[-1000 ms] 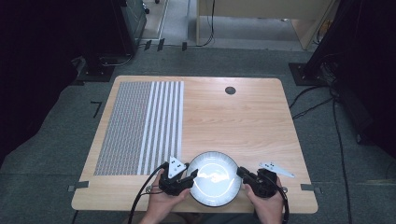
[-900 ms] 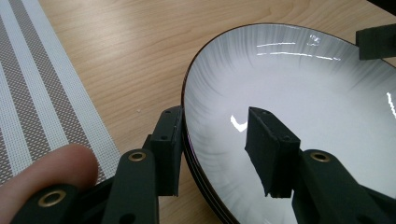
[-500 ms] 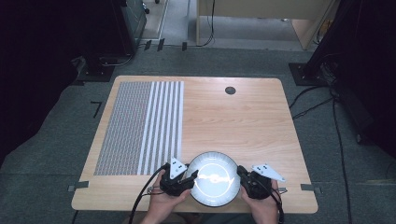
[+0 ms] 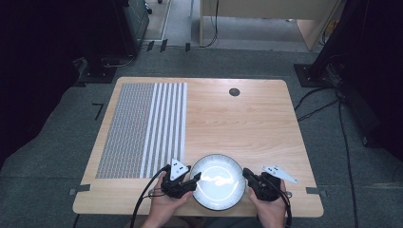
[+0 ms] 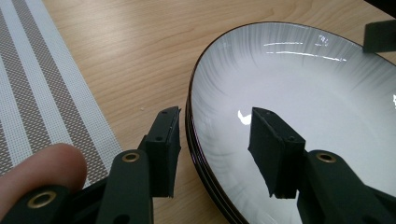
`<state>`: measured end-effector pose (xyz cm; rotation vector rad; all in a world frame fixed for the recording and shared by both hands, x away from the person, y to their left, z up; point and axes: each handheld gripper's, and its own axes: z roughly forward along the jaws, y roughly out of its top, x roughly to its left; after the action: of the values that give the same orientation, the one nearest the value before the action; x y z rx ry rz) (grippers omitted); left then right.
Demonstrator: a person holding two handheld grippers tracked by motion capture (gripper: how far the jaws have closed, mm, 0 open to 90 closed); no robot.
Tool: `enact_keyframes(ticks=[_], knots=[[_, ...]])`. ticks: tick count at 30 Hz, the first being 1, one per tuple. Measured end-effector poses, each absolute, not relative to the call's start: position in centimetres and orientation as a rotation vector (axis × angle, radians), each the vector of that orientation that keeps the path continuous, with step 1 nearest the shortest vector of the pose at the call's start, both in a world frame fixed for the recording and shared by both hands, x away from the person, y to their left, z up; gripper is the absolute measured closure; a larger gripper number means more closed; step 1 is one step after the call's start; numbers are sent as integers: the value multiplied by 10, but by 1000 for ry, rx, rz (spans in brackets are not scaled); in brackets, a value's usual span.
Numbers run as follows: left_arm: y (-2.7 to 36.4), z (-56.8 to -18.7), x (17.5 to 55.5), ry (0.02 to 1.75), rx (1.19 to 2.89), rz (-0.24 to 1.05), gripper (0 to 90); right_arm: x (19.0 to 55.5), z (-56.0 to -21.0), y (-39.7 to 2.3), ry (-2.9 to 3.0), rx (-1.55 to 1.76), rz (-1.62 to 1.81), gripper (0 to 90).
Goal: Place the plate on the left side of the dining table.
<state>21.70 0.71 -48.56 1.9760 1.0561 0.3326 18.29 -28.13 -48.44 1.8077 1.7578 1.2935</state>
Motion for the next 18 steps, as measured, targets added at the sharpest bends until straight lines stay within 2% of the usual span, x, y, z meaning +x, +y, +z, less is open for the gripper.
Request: enact_keyframes(ticks=[12, 16, 18], knots=[[6, -485, 216, 1043, 1976, 323, 536, 182, -482, -287, 1816, 1814, 1361, 900], [9, -482, 216, 1029, 1969, 305, 582, 184, -487, -294, 1757, 1888, 1383, 900], [12, -478, 216, 1023, 1959, 299, 611, 184, -488, -299, 1734, 1904, 1388, 856]])
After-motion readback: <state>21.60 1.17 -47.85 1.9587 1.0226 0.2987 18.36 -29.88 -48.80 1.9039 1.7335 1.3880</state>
